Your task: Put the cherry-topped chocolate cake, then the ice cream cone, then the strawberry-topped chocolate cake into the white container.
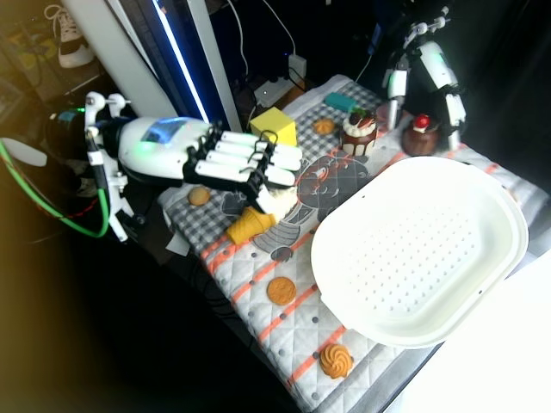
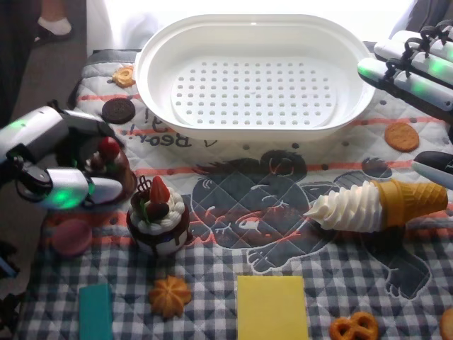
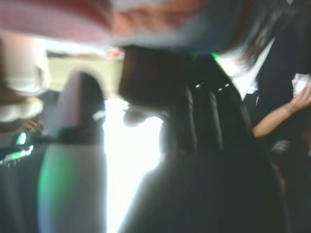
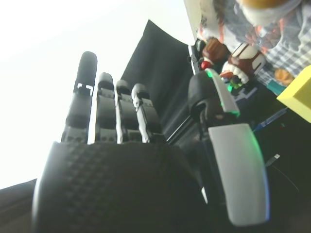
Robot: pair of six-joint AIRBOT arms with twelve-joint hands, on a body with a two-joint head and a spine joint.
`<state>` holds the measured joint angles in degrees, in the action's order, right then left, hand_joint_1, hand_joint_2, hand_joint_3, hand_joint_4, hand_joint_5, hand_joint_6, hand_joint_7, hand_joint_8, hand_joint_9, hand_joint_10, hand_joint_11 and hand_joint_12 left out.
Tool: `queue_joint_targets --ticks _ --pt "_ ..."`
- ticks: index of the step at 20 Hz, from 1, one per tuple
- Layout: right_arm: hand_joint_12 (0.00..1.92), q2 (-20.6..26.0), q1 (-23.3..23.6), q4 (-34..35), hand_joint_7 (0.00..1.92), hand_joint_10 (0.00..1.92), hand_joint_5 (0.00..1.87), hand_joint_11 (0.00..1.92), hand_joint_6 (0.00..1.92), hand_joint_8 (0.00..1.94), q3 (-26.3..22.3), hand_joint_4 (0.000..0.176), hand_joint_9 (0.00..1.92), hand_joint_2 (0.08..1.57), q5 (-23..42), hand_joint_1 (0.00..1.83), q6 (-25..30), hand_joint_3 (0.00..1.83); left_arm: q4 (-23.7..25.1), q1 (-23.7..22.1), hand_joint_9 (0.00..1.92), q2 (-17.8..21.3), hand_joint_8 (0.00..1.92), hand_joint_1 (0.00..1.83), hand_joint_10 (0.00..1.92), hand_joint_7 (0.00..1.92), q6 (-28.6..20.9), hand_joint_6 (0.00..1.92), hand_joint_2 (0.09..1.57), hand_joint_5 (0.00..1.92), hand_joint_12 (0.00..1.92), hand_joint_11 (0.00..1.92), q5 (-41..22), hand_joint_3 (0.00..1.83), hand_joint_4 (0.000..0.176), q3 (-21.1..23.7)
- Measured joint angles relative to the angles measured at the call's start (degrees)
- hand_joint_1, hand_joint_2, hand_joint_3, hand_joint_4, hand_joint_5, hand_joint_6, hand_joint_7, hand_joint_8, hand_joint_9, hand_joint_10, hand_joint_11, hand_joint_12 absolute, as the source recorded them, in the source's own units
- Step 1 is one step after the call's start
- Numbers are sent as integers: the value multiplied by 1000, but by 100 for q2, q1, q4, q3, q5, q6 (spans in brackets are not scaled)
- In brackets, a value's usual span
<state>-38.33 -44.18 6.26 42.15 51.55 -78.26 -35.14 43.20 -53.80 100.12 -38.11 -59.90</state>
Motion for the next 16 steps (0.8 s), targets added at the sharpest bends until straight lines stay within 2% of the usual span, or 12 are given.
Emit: queue_joint_targets --ticks 2,3,5,7,9,13,15,16 --pt "1050 0 0 -4 0 31 0 0 0 0 0 0 50 1373 0 510 0 0 81 -68 678 57 1340 1319 1513 768 15 1328 1230 733 1640 441 -17 0 0 118" --pt "1022 0 -2 -4 0 22 0 0 0 0 0 0 38 1376 2 526 0 0 164 -114 663 153 1375 1317 1543 741 22 1304 1234 749 1666 431 -92 1 0 208" --pt "1038 0 -39 17 0 24 0 0 0 0 2 0 51 1368 -4 509 0 0 367 -267 685 337 1369 1317 1546 733 15 1343 1237 723 1713 468 -431 0 0 343" --pt "1145 0 -39 11 0 21 0 0 0 0 0 0 50 1378 -7 517 0 2 535 -485 747 444 1280 1345 1411 777 17 1347 1207 758 1569 558 -734 0 0 367" --pt "1199 0 -39 13 0 20 0 0 0 0 0 0 52 1374 2 510 0 0 614 -750 756 450 1261 1349 1383 803 22 1301 1195 786 1567 540 -748 0 0 352" --pt "1159 0 -39 17 0 16 0 0 0 0 2 0 46 1377 4 537 -2 1 774 -1611 617 83 1344 1327 1536 713 24 1351 1236 789 1708 397 -166 1 0 -157" --pt "1105 -11 -42 11 0 22 0 0 0 0 0 0 64 1381 13 523 0 0 876 -2037 647 -221 1336 1333 1498 730 17 1324 1226 796 1683 420 212 0 0 -461" --pt "1157 -31 -42 11 14 29 10 0 2 3 2 0 84 1372 13 547 -2 0 874 -2168 636 -398 1327 1334 1511 739 15 1296 1222 815 1736 392 382 0 0 -627"
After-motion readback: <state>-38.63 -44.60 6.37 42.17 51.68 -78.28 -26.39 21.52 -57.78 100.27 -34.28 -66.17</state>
